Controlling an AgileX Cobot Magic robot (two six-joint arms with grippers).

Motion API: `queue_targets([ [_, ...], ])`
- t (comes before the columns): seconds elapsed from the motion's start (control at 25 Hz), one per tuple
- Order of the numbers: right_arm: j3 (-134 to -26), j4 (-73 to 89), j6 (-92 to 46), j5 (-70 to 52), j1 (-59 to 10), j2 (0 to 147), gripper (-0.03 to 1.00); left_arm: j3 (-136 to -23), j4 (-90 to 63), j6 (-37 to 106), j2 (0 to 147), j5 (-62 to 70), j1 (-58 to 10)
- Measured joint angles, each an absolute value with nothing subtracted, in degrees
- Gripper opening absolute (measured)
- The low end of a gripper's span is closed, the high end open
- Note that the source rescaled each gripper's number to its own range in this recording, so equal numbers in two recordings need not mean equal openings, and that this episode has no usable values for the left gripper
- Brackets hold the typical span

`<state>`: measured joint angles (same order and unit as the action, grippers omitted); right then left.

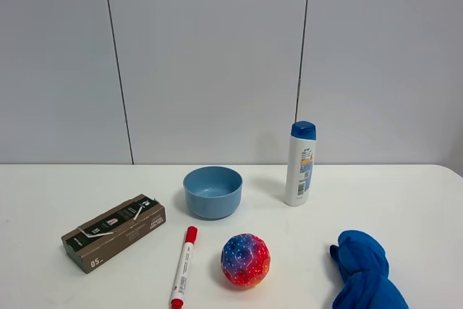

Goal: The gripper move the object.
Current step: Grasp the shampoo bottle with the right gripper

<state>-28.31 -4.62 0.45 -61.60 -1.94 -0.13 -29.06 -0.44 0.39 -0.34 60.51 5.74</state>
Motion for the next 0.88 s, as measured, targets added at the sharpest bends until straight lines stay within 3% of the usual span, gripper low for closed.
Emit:
queue_targets([
  [0.88,-28.31,-4.62,0.45,-61.60,-1.94,-0.13,1.00,-29.06,-0.44,0.39,-0.34,60.51,5.74],
])
